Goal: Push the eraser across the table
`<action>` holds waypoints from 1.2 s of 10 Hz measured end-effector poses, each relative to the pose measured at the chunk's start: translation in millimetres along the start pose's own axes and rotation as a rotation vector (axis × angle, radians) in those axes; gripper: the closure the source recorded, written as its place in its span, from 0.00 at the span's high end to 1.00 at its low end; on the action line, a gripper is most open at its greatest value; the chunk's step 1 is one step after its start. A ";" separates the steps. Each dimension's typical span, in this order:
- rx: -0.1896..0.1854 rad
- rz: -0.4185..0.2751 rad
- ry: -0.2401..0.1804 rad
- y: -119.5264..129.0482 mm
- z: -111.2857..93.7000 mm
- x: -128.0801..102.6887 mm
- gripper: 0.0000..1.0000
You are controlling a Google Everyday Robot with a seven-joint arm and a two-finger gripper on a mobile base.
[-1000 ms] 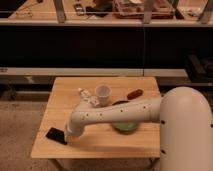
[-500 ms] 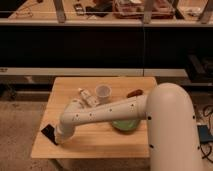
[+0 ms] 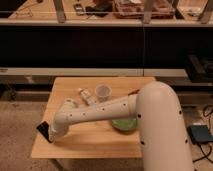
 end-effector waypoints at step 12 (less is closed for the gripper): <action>0.006 0.175 -0.001 132.6 -14.4 12.2 0.47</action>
